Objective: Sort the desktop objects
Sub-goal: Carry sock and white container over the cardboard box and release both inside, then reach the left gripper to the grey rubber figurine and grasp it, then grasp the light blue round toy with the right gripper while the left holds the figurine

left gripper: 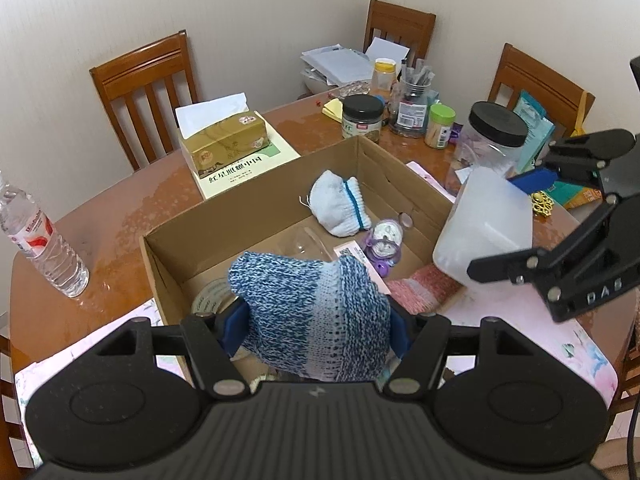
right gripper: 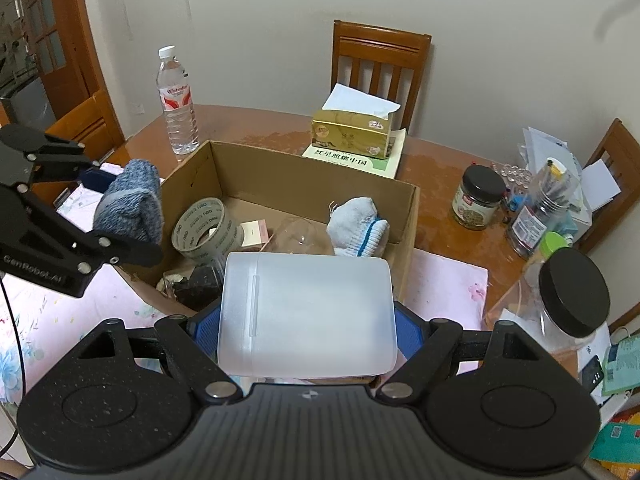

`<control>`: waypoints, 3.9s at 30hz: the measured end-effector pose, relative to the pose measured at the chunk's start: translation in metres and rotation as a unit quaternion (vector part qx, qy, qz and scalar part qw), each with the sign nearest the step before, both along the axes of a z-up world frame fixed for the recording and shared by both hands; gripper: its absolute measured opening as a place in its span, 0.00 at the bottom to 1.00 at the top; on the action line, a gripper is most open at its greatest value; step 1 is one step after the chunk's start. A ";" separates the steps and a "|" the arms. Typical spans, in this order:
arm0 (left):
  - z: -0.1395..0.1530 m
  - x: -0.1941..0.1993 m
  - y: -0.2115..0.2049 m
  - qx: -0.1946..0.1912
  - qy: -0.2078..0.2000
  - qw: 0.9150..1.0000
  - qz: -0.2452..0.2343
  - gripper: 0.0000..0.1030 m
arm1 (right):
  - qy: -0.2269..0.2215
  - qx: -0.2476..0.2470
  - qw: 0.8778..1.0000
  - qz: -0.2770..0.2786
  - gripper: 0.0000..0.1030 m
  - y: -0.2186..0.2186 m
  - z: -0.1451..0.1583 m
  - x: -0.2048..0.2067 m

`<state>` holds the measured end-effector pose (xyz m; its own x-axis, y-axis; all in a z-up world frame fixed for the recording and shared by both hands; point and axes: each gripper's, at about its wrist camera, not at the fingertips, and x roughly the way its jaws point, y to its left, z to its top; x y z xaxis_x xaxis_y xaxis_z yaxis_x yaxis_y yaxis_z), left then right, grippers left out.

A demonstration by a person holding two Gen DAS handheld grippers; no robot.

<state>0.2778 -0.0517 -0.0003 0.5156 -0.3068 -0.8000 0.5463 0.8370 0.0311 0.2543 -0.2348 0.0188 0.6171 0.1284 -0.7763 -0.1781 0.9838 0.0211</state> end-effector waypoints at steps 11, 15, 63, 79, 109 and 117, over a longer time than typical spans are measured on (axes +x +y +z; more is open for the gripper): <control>-0.009 0.034 -0.009 0.006 0.011 1.000 0.004 0.65 | 0.006 0.026 0.999 0.020 0.91 -0.003 -0.009 0.020; -0.013 0.042 -0.014 0.010 0.014 1.000 0.002 0.66 | 0.005 0.030 0.999 0.017 0.91 -0.005 -0.010 0.018; -0.008 -0.077 -0.020 -0.008 -0.014 0.999 -0.029 0.91 | -0.018 0.026 0.999 -0.019 1.00 -0.003 -0.031 -0.098; -0.078 -0.107 -0.037 0.005 0.018 0.997 -0.070 0.91 | 0.009 0.035 0.997 -0.069 1.00 -0.005 -0.073 -0.126; -0.145 -0.092 -0.044 0.025 0.026 0.992 -0.121 0.74 | 0.049 0.058 0.994 -0.074 1.00 -0.006 -0.096 -0.120; -0.142 -0.098 -0.039 0.023 0.025 0.993 -0.112 0.74 | 0.055 0.053 0.996 -0.056 1.00 0.001 -0.098 -0.113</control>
